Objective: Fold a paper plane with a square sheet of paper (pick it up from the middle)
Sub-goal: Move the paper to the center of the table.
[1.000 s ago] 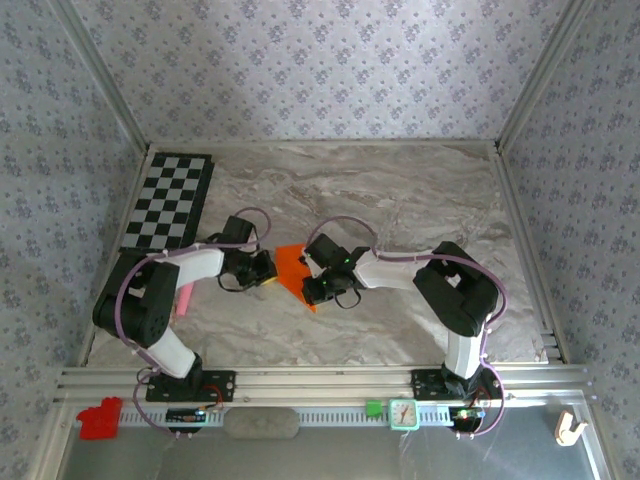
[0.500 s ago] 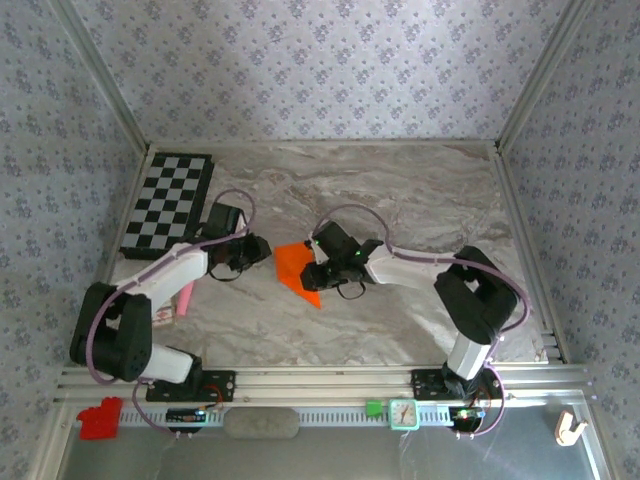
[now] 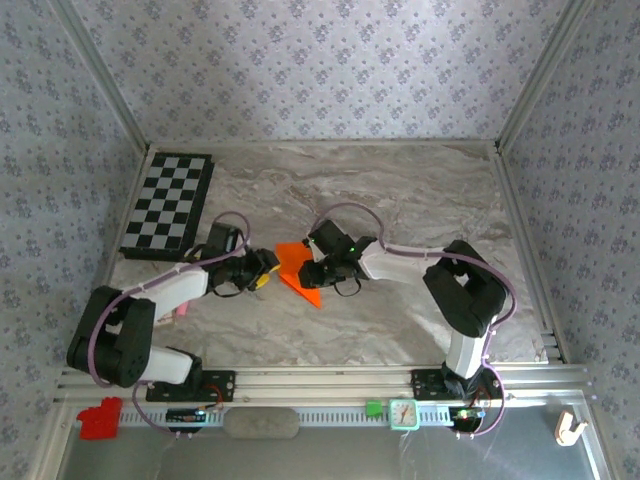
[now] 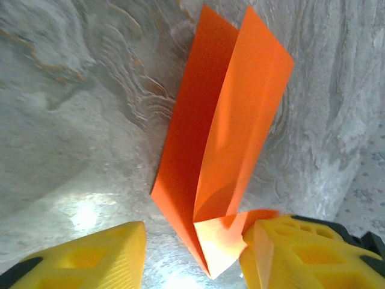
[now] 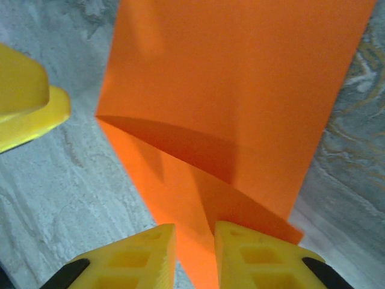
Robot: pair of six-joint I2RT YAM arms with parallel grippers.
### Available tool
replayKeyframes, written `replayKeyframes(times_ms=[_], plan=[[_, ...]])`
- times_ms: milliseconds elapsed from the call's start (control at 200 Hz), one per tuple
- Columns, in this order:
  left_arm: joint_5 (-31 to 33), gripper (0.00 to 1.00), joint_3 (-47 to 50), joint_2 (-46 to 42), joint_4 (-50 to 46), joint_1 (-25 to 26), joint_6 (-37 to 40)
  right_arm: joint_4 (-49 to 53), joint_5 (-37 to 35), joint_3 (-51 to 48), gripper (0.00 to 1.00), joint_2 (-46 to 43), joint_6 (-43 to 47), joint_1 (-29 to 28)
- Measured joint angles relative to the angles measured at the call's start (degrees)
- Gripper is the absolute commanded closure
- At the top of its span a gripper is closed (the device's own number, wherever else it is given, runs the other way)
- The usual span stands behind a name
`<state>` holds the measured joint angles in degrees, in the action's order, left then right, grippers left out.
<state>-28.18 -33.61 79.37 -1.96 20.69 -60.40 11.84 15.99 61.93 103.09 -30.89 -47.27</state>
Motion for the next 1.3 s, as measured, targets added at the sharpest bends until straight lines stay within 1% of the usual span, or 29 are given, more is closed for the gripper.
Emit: replayKeyframes(times_ms=[135,245,350,485,880,1154,1299], plan=[[-2.93,0.42,0.24,2.99,4.35,0.37,-1.42,-0.94,0.07,-0.26,0.73,0.04,-0.22,1.16],[-5.03,0.42,0.24,4.94,7.37,0.70,-1.33,-2.10,0.09,-1.14,0.73,-0.02,-0.44,1.84],[-6.56,0.42,0.22,6.62,8.85,1.05,-0.17,-2.51,0.11,-1.99,0.73,-0.02,-0.70,2.14],[-7.74,0.43,0.22,7.61,9.51,1.25,3.13,-2.73,0.11,-2.27,0.74,-0.04,-0.98,2.16],[-11.76,0.59,-0.70,11.15,9.73,1.62,12.63,-3.10,0.13,-2.56,0.78,-0.07,-1.29,2.78],[-13.25,0.68,-1.29,11.61,12.52,1.62,15.43,-3.17,0.13,-2.67,0.80,-0.07,-1.29,2.78],[-13.66,0.70,-1.29,12.44,12.94,1.62,16.26,-3.17,0.26,-2.69,0.80,-0.07,-1.29,2.89]])
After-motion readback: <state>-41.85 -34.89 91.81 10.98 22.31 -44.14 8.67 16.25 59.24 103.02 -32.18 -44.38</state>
